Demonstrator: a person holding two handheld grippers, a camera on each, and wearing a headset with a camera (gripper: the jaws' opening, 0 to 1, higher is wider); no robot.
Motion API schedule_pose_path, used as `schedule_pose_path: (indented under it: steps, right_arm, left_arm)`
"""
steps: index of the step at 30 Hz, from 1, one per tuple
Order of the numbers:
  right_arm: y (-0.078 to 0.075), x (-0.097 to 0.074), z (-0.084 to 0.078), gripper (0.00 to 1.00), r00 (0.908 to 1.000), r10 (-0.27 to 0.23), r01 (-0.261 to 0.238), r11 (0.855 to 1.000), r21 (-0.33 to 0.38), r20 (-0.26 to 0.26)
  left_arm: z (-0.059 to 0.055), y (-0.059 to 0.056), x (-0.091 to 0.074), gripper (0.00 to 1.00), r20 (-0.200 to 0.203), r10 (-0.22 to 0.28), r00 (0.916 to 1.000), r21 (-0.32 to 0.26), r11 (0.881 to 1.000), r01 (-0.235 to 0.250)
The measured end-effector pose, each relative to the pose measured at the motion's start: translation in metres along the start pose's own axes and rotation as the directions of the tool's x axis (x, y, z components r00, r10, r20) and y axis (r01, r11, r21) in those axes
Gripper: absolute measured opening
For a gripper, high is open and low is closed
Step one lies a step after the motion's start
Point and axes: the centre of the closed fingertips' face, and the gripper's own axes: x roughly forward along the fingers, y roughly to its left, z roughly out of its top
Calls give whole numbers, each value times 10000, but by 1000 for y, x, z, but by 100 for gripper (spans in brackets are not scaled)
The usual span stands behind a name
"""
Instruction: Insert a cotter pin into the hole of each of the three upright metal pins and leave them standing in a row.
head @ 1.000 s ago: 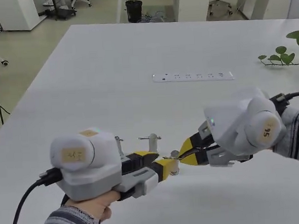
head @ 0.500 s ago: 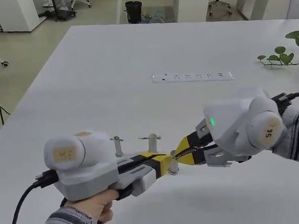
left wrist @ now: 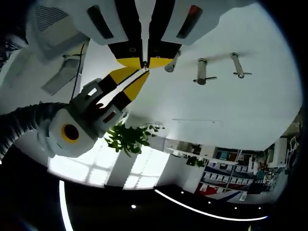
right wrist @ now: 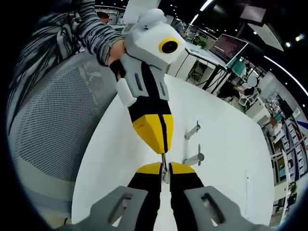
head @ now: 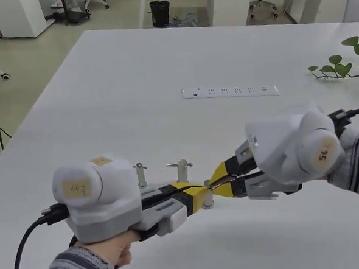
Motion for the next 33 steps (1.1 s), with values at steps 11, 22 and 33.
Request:
schedule_pose_path:
  steps: [11, 22, 33]
  right_arm:
    - [11, -2, -3, 3, 9973, 632, -671, 9915, 1119, 375]
    - [27, -2, -1, 0, 9885, 1333, -1435, 9760, 1640, 720]
    - [36, -2, -1, 0, 9856, 1636, -1677, 9774, 1289, 418]
  left_arm:
    - [1, -12, -4, 0, -217, -676, 9975, 1777, 9816, 704]
    - [-4, -26, -6, 0, -649, -1270, 9898, 2921, 9460, 1406]
    - [-13, -28, -11, 0, -985, -1376, 9856, 3118, 9363, 1619]
